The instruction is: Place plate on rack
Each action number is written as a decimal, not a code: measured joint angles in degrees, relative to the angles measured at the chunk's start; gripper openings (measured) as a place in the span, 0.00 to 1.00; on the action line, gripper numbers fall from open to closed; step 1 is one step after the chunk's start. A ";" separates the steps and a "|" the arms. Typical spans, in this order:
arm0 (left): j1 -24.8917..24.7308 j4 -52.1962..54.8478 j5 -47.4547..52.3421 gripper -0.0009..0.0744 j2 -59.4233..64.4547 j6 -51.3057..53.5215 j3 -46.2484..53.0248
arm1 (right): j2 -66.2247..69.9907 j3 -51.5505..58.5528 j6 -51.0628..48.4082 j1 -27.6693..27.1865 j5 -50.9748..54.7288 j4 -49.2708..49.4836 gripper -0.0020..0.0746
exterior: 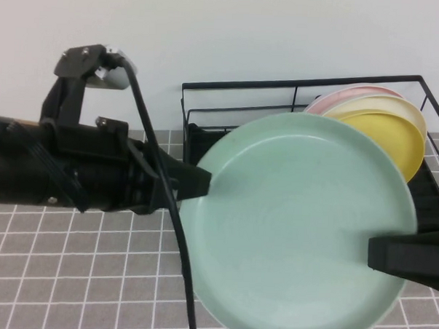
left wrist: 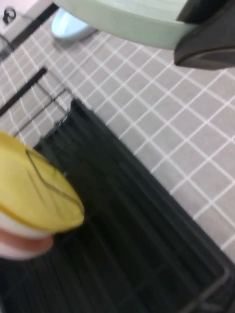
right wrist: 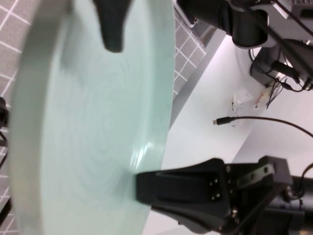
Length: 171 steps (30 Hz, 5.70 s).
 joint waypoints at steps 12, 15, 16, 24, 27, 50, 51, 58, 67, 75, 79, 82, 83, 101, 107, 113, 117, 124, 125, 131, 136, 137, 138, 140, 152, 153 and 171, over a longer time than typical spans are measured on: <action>-1.03 -8.47 2.34 0.80 0.00 -1.10 0.00 | 0.00 0.00 -3.44 0.00 -0.28 -0.19 0.13; -1.03 -10.40 2.34 0.81 0.00 -0.72 0.00 | 0.00 0.00 -4.76 0.00 -0.17 -0.59 0.12; -1.03 -11.49 2.43 0.80 0.00 -0.05 0.00 | 0.00 0.00 -5.00 0.00 -0.17 -1.27 0.12; -1.03 -25.01 1.63 0.65 0.00 9.05 0.00 | 0.00 -0.13 -5.48 0.00 -5.17 -15.81 0.12; -1.03 -24.07 1.76 0.47 -0.23 11.45 0.00 | -0.66 -0.13 -6.94 0.00 -9.60 -21.67 0.12; -1.03 47.88 -7.64 0.01 -27.28 -33.52 1.09 | 6.82 -18.96 -50.02 0.00 -28.47 -29.98 0.12; -1.03 48.28 -7.78 0.01 -27.73 -33.62 2.09 | 8.07 -19.55 -51.23 0.00 -28.98 -30.20 0.12; -1.03 48.44 -7.51 0.01 -29.02 -33.87 8.13 | 15.62 -21.71 -60.14 0.00 -32.96 -27.53 0.12; -1.03 48.44 -8.74 0.01 -29.02 -33.99 8.61 | 22.40 -21.81 -72.79 0.00 -34.15 -18.74 0.12; -1.03 48.44 -9.12 0.01 -29.02 -33.99 8.61 | 26.91 -21.81 -75.30 0.00 -34.60 -18.27 0.12; -1.03 48.54 -9.12 0.01 -29.02 -33.84 8.61 | 28.97 -21.81 -75.30 0.00 -35.05 -18.27 0.13; -1.03 48.89 -8.27 0.01 -29.02 -33.42 8.61 | 29.64 -21.81 -75.30 0.00 -36.88 -18.27 0.19; -1.03 49.19 -7.82 0.01 -29.02 -33.33 8.61 | 29.64 -21.81 -75.30 0.00 -37.57 -18.27 0.22; -1.03 49.56 -6.40 0.01 -29.77 -33.20 8.61 | 20.65 -21.81 -72.62 0.00 -34.95 0.83 0.58; -1.03 45.72 -0.35 0.01 -35.07 -33.20 9.09 | 5.40 -21.81 -62.17 0.00 -35.30 10.56 0.32; -1.03 38.48 -1.08 0.01 -45.29 -33.34 17.20 | -12.18 -20.07 -48.01 0.00 -34.67 9.27 0.05; -1.03 36.31 -4.16 0.01 -52.92 -36.31 24.22 | -23.88 -12.34 -42.56 0.00 -34.67 6.54 0.03; -1.03 35.51 -10.57 0.01 -61.81 -37.21 34.87 | -41.54 7.95 -40.79 0.00 -34.55 6.19 0.03; -1.03 35.51 -11.94 0.01 -62.33 -37.21 36.38 | -43.66 10.30 -40.79 0.00 -34.55 6.19 0.03; -1.03 35.74 -23.21 0.01 -62.71 -35.94 44.83 | -51.84 23.71 -40.79 0.00 -35.55 6.19 0.03; -1.03 35.74 -32.82 0.01 -62.71 -35.73 49.35 | -53.35 29.17 -40.92 0.00 -40.74 6.32 0.03; -1.03 35.74 -33.02 0.01 -62.71 -35.80 49.68 | -53.35 29.57 -40.92 0.00 -41.97 6.68 0.03; -1.03 35.74 -33.02 0.01 -62.71 -35.80 49.86 | -53.35 29.67 -40.92 0.00 -42.94 6.92 0.03; -1.03 35.74 -32.54 0.01 -62.71 -35.80 50.29 | -53.35 29.67 -40.92 0.00 -44.15 7.86 0.03; -1.03 35.74 -28.72 0.01 -62.71 -35.51 52.42 | -53.35 29.67 -41.12 0.00 -44.94 10.90 0.02; -1.03 35.74 -28.18 0.01 -62.71 -35.51 52.42 | -53.35 29.67 -41.12 0.00 -44.94 10.90 0.02; 7.04 56.70 -37.23 0.01 -62.71 -36.75 53.34 | -53.35 29.67 -41.27 0.00 -44.94 11.65 0.02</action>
